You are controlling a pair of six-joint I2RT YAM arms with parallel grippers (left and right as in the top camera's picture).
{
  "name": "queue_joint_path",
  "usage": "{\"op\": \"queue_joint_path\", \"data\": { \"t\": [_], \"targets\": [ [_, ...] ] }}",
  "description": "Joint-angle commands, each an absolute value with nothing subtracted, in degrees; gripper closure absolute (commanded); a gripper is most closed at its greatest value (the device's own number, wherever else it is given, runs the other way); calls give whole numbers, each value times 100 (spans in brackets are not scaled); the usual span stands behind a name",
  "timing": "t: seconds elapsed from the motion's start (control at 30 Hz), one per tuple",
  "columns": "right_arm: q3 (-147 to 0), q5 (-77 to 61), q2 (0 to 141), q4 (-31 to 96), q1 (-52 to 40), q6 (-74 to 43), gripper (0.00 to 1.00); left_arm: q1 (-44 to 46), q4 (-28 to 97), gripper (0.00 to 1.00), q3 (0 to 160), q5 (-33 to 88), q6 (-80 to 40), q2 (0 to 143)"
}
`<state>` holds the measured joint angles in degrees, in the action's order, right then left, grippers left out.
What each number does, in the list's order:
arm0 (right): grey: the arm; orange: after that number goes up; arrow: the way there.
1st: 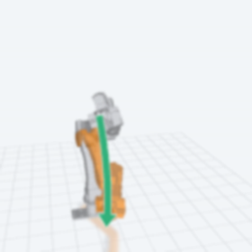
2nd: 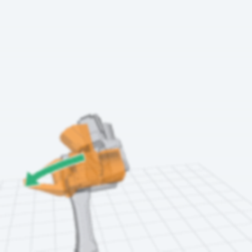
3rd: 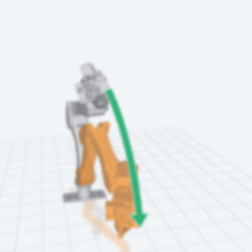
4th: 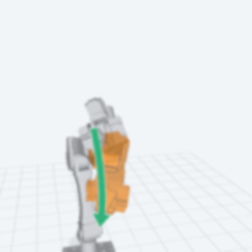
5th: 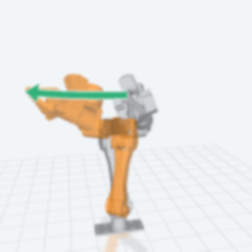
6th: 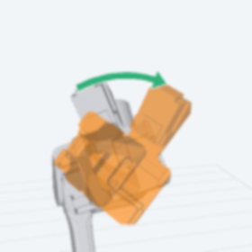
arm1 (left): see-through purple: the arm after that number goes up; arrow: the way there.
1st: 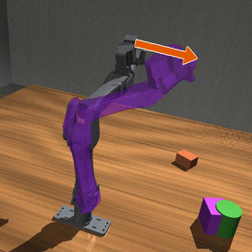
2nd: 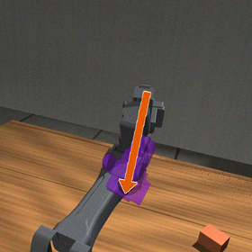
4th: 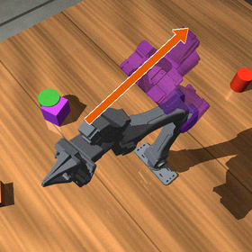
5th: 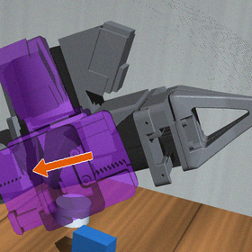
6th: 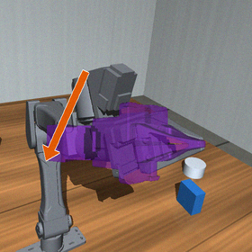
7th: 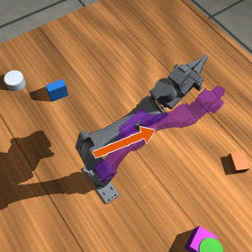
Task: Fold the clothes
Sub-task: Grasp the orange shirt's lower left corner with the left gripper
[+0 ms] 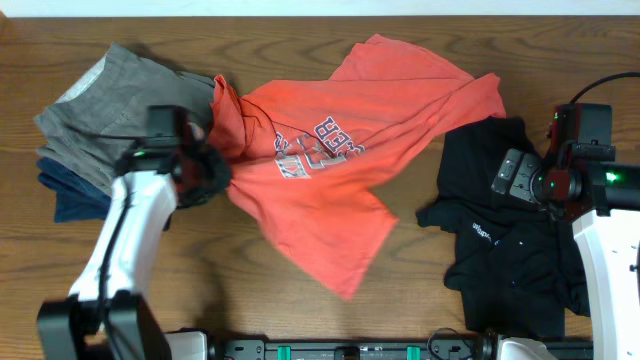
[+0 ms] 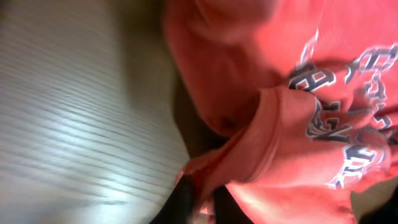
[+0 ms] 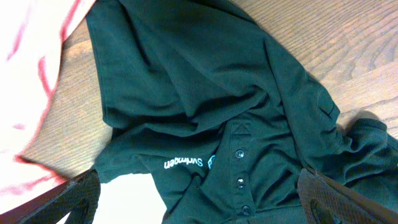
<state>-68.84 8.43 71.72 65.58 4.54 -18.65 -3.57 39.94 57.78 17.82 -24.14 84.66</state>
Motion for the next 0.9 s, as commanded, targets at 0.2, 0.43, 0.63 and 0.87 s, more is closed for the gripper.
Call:
{"op": "queue_joint_path", "data": {
  "t": [0.2, 0.43, 0.63, 0.87],
  "targets": [
    [-6930, 875, 7150, 6565, 534, -1796, 1, -10, 5264, 2, 5793, 2051, -2296, 8368],
    [-6930, 854, 7153, 6602, 534, -1796, 1, 860, 4781, 2, 5153, 2051, -2626, 8423],
    [-6930, 856, 7153, 6670, 534, -1793, 1, 1494, 3909, 2, 4397, 2051, -3402, 8425],
    [-6930, 856, 7153, 6665, 534, -1798, 1, 2003, 2604, 1, 3651, 2049, -3872, 8425]
  ]
}}
